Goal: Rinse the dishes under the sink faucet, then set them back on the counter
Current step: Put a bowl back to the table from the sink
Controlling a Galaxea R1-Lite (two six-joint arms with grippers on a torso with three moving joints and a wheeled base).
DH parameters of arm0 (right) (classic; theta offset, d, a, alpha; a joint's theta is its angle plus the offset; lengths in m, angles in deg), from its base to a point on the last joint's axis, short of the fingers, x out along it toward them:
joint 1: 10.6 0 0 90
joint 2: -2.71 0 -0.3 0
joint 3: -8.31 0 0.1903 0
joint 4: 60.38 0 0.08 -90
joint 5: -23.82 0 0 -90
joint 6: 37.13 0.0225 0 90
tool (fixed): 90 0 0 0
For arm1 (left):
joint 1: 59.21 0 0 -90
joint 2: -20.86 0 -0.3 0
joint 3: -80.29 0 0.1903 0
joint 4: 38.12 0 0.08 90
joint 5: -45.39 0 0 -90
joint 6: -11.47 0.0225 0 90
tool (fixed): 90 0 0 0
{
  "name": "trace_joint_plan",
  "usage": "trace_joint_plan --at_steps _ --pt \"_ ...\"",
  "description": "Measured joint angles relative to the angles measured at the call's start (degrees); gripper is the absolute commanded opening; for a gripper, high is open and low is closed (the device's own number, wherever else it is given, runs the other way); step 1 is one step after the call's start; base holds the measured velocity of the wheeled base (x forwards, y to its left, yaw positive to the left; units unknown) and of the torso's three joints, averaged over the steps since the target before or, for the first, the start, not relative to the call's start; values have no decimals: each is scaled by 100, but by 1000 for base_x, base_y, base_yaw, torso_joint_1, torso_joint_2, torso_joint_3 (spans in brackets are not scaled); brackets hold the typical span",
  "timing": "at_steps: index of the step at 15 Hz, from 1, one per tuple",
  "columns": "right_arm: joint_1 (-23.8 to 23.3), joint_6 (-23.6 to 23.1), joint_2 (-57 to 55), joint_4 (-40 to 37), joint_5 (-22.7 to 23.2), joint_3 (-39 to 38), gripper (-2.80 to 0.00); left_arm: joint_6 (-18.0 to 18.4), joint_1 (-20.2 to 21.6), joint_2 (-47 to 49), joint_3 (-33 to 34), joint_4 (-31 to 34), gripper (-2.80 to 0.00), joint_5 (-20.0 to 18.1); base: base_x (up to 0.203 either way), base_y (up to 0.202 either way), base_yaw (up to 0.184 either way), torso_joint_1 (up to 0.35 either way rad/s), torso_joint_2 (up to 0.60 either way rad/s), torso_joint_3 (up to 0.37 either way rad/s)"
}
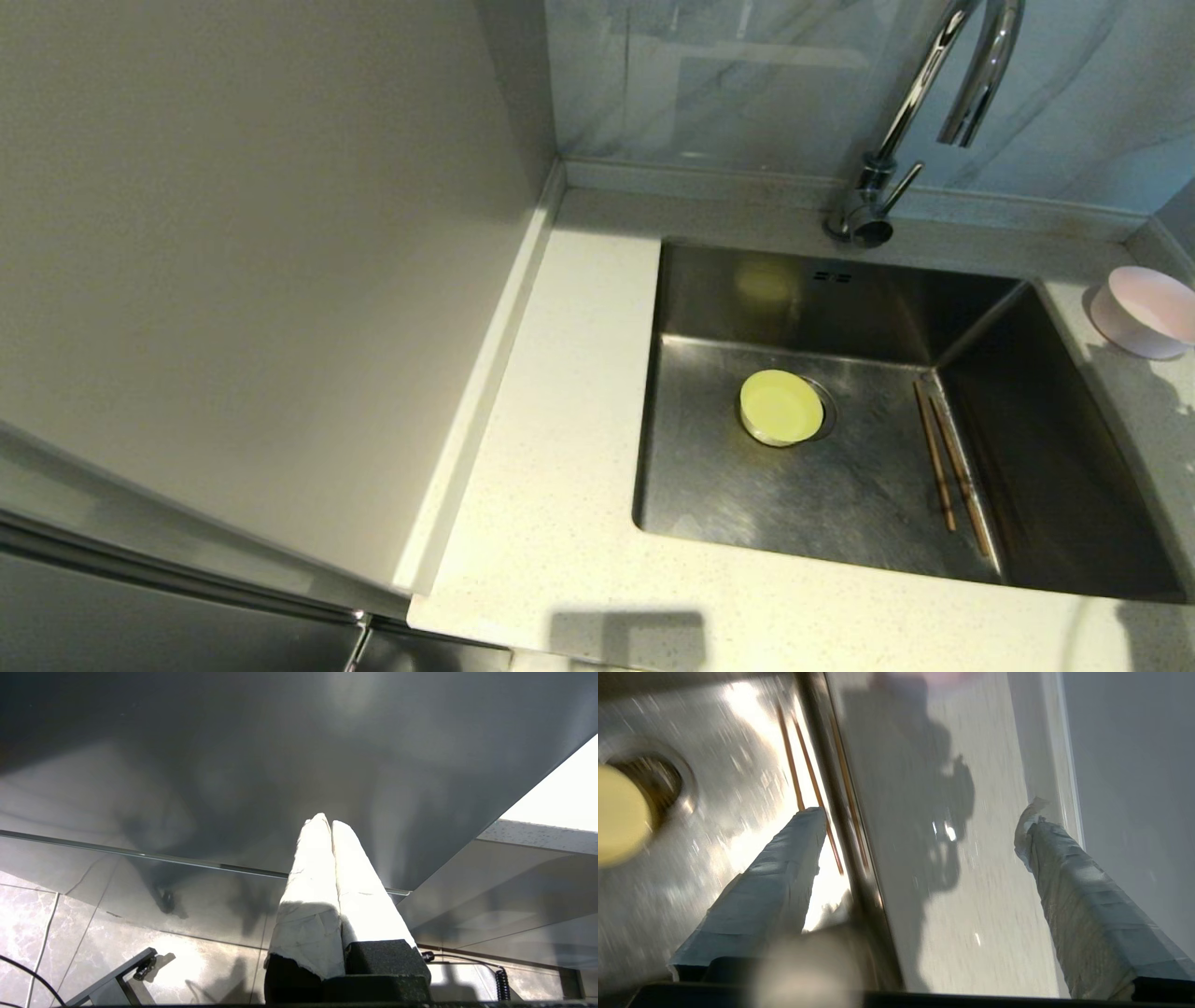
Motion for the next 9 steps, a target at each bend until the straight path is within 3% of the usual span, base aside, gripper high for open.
trace_joint_plan --at_steps 4,9 --pt "200 -77 106 -526 -880 117 0 0 5 0 0 -2 -280 1 0 0 0 0 0 0" --pt "668 38 140 -1130 -924 329 0 -1 5 0 0 0 -280 1 0 0 0 0 0 0"
